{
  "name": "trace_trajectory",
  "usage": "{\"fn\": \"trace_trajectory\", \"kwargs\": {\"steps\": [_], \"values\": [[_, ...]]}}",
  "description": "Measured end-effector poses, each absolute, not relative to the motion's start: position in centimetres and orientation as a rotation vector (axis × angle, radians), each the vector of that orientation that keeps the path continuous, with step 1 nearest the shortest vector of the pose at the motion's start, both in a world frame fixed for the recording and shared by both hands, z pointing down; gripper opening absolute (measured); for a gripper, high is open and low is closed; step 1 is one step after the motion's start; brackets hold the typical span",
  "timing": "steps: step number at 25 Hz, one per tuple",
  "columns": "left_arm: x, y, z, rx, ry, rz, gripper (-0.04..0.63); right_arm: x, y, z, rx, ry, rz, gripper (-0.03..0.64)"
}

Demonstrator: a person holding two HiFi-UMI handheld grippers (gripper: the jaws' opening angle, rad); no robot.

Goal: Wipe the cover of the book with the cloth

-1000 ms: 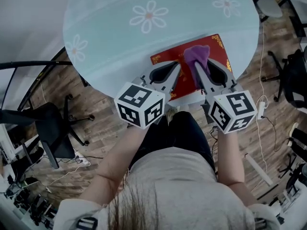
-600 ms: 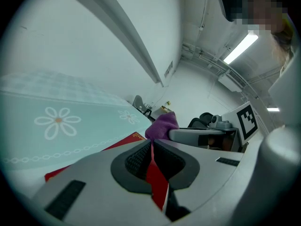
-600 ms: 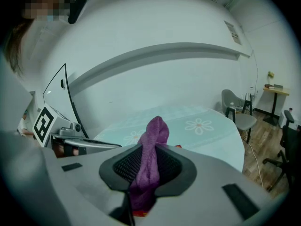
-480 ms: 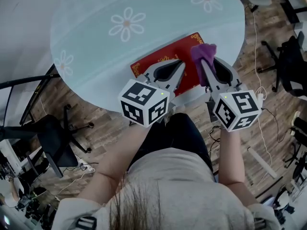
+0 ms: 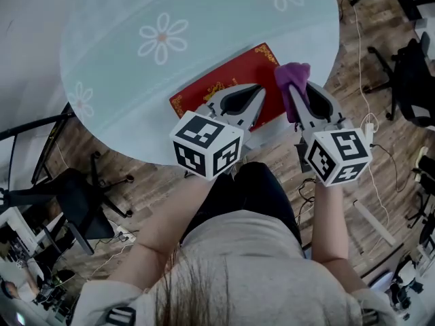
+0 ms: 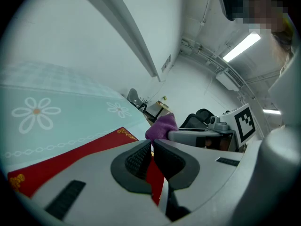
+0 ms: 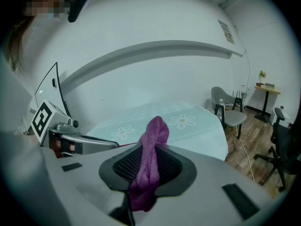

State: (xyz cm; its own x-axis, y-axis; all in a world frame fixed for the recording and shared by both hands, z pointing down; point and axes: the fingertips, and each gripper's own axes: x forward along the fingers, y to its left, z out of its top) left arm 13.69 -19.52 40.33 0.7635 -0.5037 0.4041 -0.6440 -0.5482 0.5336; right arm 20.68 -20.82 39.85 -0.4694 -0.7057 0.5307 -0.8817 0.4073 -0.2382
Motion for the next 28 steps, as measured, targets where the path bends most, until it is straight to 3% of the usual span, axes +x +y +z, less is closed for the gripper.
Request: {"fn": "trace_trajectory", "kwargs": {"steps": [28], "values": [[13.7,-18.6,43.1,2.197,-0.900,0.293,0.032,21.9,-21.0,44.3,1.384,-2.265,0.770,0.092]]}}
